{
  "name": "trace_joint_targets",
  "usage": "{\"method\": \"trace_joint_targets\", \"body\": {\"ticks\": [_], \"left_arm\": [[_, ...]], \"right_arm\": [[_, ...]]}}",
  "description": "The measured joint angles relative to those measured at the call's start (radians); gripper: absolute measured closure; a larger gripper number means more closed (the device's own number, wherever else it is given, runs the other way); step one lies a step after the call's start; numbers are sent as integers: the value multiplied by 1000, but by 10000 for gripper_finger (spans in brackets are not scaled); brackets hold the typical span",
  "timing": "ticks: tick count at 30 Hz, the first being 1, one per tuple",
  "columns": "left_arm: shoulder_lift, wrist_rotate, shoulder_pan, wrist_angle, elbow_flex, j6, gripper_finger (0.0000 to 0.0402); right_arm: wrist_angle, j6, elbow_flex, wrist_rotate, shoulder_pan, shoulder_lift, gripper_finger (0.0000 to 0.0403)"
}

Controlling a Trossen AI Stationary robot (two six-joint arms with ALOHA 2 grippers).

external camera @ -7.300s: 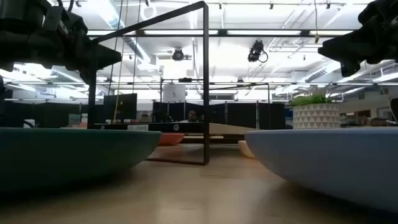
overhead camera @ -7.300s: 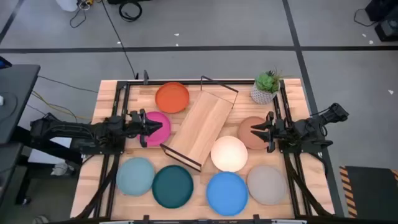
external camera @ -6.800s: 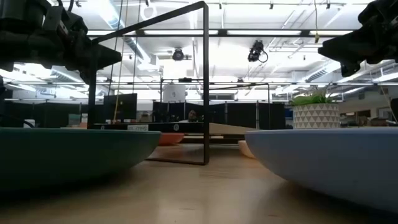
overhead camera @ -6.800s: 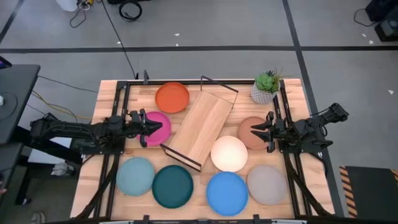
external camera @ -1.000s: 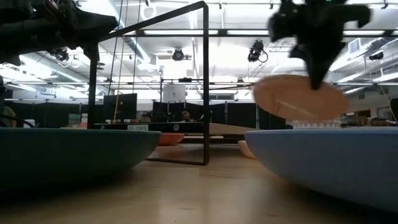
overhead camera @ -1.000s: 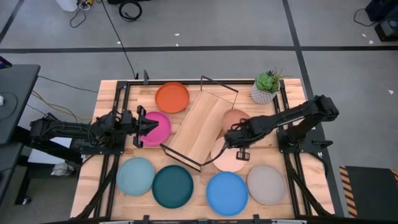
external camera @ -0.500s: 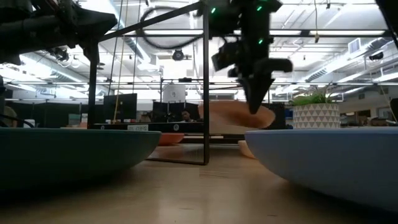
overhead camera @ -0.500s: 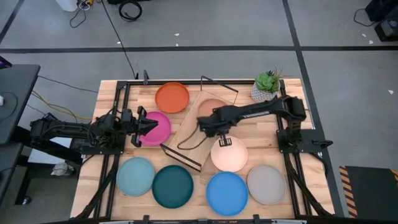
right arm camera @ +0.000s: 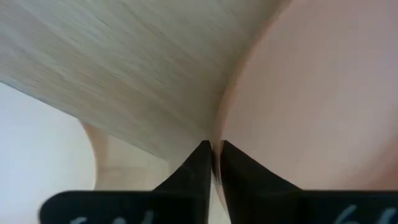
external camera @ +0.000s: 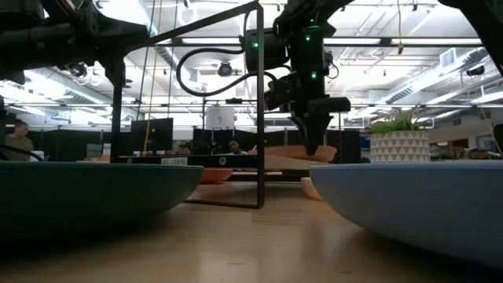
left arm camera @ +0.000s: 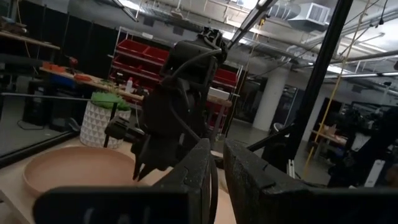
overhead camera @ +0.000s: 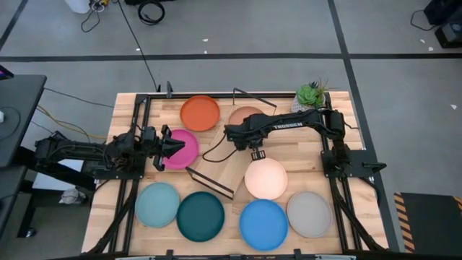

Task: Place and stack plates onto a shelf
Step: Put the brown plate on the shelf, then stack the white plate on top of the brown plate on the shelf

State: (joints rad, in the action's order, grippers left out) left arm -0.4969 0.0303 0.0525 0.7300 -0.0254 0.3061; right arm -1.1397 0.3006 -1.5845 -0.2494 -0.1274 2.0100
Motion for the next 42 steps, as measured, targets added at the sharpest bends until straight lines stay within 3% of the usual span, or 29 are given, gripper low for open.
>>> {"method": "trace_joint_targets", "body": {"ticks": [4,8,13,21,30,35,42], "left_arm": [[0,0,0,-5,0,0,351],[0,-1,0,-13,0,14,351],[0,-1,0,-18,0,13,351],[0,-1,0,-24,0,14,351],[0,-1,0,-25,0,-93,351],[0,-1,0,-25,0,-100,351],[0,-1,1,-23,0,-132,351]], "right_arm": [[-3,-3,0,-8,-2,-1,326],[-127,-87,-54,-65,23,-2,289],[-176,-147,-79,-39,95,-25,262],[-117,-293,92,-7,255,-105,258],[114,-388,395,70,401,-252,259],[111,-331,497,114,458,-281,259],[108,-264,513,122,536,-279,259]]}}
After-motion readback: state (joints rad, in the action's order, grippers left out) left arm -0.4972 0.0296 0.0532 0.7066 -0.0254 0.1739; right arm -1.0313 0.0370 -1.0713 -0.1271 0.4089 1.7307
